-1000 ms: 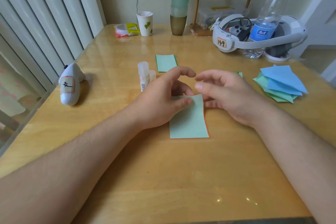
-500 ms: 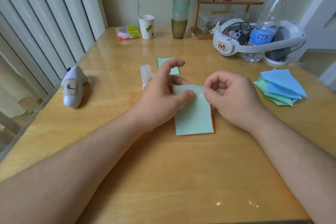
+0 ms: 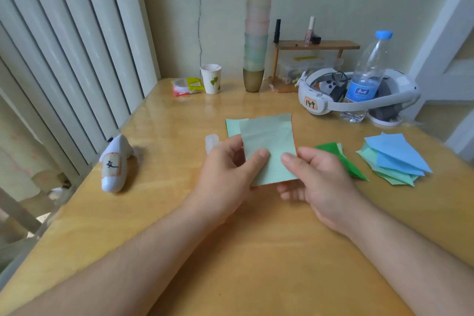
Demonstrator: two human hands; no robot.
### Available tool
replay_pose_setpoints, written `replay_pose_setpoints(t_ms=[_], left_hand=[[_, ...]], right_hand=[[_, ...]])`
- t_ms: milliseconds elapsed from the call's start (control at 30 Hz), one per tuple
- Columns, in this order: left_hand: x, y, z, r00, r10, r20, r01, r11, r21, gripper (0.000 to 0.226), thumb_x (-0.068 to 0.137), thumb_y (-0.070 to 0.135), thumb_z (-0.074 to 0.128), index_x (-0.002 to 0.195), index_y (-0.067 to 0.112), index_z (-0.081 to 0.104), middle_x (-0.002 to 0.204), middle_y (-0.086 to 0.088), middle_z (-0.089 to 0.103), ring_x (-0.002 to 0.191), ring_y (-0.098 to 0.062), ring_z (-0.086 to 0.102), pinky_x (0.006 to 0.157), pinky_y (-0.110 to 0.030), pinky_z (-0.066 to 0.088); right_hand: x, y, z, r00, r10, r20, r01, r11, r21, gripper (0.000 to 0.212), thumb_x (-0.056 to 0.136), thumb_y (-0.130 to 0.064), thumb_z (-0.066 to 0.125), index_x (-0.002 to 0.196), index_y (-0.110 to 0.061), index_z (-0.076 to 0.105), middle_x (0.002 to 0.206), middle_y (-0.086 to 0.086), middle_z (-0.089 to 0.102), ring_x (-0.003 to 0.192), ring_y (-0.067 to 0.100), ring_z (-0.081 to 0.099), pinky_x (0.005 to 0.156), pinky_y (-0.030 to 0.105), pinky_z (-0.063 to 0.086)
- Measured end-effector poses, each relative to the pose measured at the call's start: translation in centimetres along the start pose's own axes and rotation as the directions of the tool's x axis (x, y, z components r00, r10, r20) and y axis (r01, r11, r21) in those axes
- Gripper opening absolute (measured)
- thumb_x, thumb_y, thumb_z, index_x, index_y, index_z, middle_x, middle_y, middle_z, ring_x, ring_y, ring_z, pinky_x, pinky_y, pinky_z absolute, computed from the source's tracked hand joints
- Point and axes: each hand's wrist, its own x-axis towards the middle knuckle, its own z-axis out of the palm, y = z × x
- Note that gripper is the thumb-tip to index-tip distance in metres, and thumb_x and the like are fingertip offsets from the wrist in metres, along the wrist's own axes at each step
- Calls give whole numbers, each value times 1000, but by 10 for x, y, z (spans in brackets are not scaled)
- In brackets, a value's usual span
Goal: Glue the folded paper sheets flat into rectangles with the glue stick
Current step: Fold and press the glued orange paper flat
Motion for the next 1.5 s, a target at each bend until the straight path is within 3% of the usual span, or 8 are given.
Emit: replay_pose_setpoints(t_ms=[200,333,467,633,933,1133,1333,1500], left_hand=[[-4,0,2,988,156,-9,-152,970,192,26,98,37,61,123,44,60,79,-1,66,67,-25,60,63,-49,56],[-6,1,2,984,172,47,-178,941,288,44,102,21,57,122,61,54,78,0,64,73,-25,63,72,-49,56],[-5,3,1,985,165,57,-175,915,363,27,104,21,58,115,45,56,72,-2,63,65,-24,61,69,-47,53],[-5,2,1,995,84,53,-98,928,358,50,98,17,62,127,57,51,78,-4,64,72,-25,62,73,-45,56],[-1,-2,7,988,-131,-79,124,989,-80,14,102,10,61,101,8,75,75,6,63,70,-17,57,73,-34,52],[-2,-7,7,992,-112,-64,118,988,96,34,101,31,64,78,6,69,71,-11,66,64,-16,57,71,-41,54],[-8,-5,12,988,-128,-86,141,976,166,54,95,60,53,65,17,63,56,6,51,55,-19,44,58,-35,38],[-10,-2,14,991,-124,-49,130,978,162,47,95,53,55,69,15,63,57,5,47,57,-18,41,58,-34,34]], right_hand=[[7,3,5,977,-152,-149,142,987,-75,27,104,-22,60,81,-17,74,66,3,64,60,17,60,54,28,51],[8,6,-2,968,-130,-214,123,991,-48,23,101,-25,66,87,-10,76,65,5,64,60,15,58,53,26,49],[9,7,-3,967,-104,-233,97,994,-40,21,99,-26,67,90,-8,76,66,7,64,60,16,58,54,27,50],[8,8,-3,968,-91,-235,75,994,-74,26,101,-22,66,93,2,71,66,8,68,59,17,61,54,28,51],[9,6,-6,957,-67,-281,53,997,-59,13,97,-18,72,97,-5,72,68,4,72,59,12,62,55,25,52],[11,7,-6,950,-97,-296,79,994,-73,11,100,-20,69,94,-12,74,68,3,71,61,12,62,56,25,53],[30,-13,-5,952,-157,-264,94,968,-234,15,101,-24,66,90,-19,74,69,1,74,57,9,61,55,23,54],[91,-19,14,946,-22,-325,-13,995,-103,13,102,-25,65,100,-14,73,72,3,72,56,12,56,52,24,50]])
